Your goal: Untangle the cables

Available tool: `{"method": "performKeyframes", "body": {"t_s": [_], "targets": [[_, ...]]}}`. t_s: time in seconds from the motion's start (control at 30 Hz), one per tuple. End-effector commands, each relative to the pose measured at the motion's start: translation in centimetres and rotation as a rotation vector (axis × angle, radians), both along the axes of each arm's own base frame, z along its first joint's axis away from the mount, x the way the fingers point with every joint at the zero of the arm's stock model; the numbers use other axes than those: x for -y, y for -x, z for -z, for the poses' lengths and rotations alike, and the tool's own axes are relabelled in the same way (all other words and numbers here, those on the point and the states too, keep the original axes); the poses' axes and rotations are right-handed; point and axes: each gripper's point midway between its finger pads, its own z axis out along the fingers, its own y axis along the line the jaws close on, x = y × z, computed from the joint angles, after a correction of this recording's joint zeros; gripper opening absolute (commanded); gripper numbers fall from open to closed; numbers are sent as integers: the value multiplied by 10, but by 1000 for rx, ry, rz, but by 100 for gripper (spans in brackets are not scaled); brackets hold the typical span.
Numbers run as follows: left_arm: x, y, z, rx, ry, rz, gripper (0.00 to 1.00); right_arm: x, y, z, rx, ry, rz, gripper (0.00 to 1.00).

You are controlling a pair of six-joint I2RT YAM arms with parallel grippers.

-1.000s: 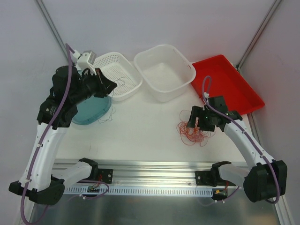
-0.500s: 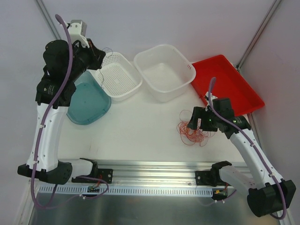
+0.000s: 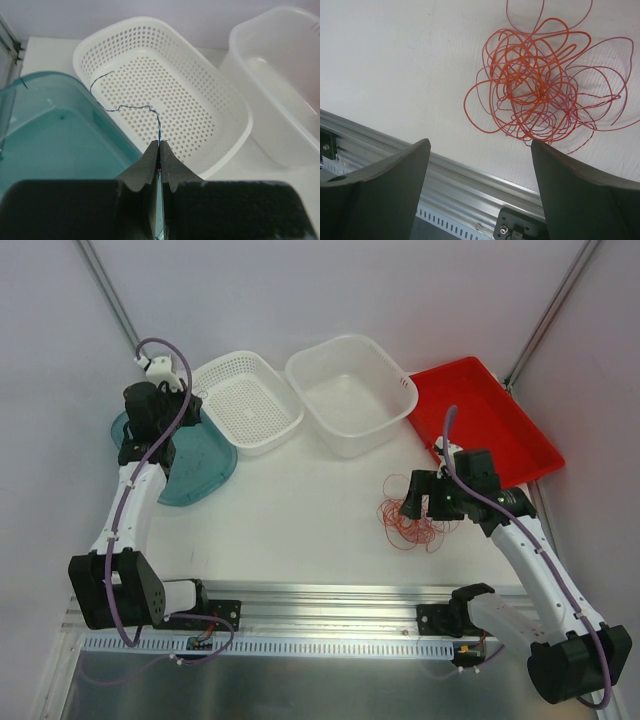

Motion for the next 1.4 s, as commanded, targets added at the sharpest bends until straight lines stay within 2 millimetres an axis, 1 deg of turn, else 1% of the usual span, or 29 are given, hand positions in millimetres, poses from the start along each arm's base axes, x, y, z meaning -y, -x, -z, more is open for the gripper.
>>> {"method": "performKeyframes", "body": {"t_s": [0.0,0.03,0.07,0.1,0.13,0.17,0.23,0.3,0.33,0.37,0.4,0.47,0.5,0.53,0.57,0.6,0.63,0.7,0.73,0.8,0.83,1.03,1.1,1.17,1.2,1.23,1.3,1.33,1.37], "targets": [[-14,-10,-23,215,91,-1,0,-6,2,-8,33,-17,-60,86],[-25,-8,7,167,131,-26,0,-7,2,-9,33,-23,-63,86],[-30,-8,17,160,162,-44,0,-8,2,-9,36,-23,-68,86],[-34,-5,34,145,227,-77,0,-8,2,-9,36,-24,-69,86],[-47,-4,46,128,261,-122,0,-8,3,-9,35,-24,-70,86],[-54,-3,54,114,320,-175,0,-8,2,-9,36,-24,-70,86],[-66,1,81,68,378,-245,0,-9,3,-8,32,-23,-72,86],[-72,2,94,37,436,-309,0,-9,3,-8,31,-22,-76,86],[-76,3,110,-20,458,-342,0,-9,3,-7,29,-22,-75,86],[-78,3,118,-58,486,-367,0,-9,3,-7,28,-22,-77,86],[-82,0,118,-70,496,-390,0,-9,3,-7,27,-22,-77,86],[-86,1,145,-181,539,-450,0,-9,3,-5,24,-19,-75,86],[-93,-2,146,-194,551,-483,0,-9,4,-5,25,-19,-77,86],[-94,-2,161,-248,573,-505,0,-9,4,-5,26,-17,-75,86],[-94,0,169,-287,606,-519,0,-9,5,-4,23,-17,-77,86],[-98,-2,171,-304,629,-536,0,-8,5,-3,18,-16,-76,86],[-97,-2,184,-347,655,-543,0,-8,5,-3,20,-15,-75,86],[-98,-3,192,-385,695,-561,0,-8,6,-2,19,-14,-75,86],[-99,-3,202,-416,705,-571,0,-8,6,-3,20,-15,-74,86],[-100,-5,207,-442,707,-578,0,-8,7,-3,20,-14,-75,86],[-100,-5,214,-462,707,-579,0,-8,7,-3,19,-14,-77,86],[-97,-11,222,-508,707,-550,0,-7,8,-1,13,-11,-71,86],[-96,-12,219,-509,714,-536,0,-7,8,-2,16,-12,-72,86],[-95,-13,209,-489,707,-520,1,-6,8,-4,22,-8,-68,86],[-96,-12,206,-481,702,-518,12,-5,8,-5,26,-6,-66,86],[-96,-13,196,-458,692,-511,17,-5,8,-6,28,-5,-65,86],[-98,-11,186,-435,669,-507,29,-5,8,-8,32,-7,-65,86],[-99,-9,177,-418,660,-505,33,-6,8,-9,33,-9,-67,86],[-100,-6,174,-419,646,-506,37,-6,9,-9,35,-10,-67,86]]}}
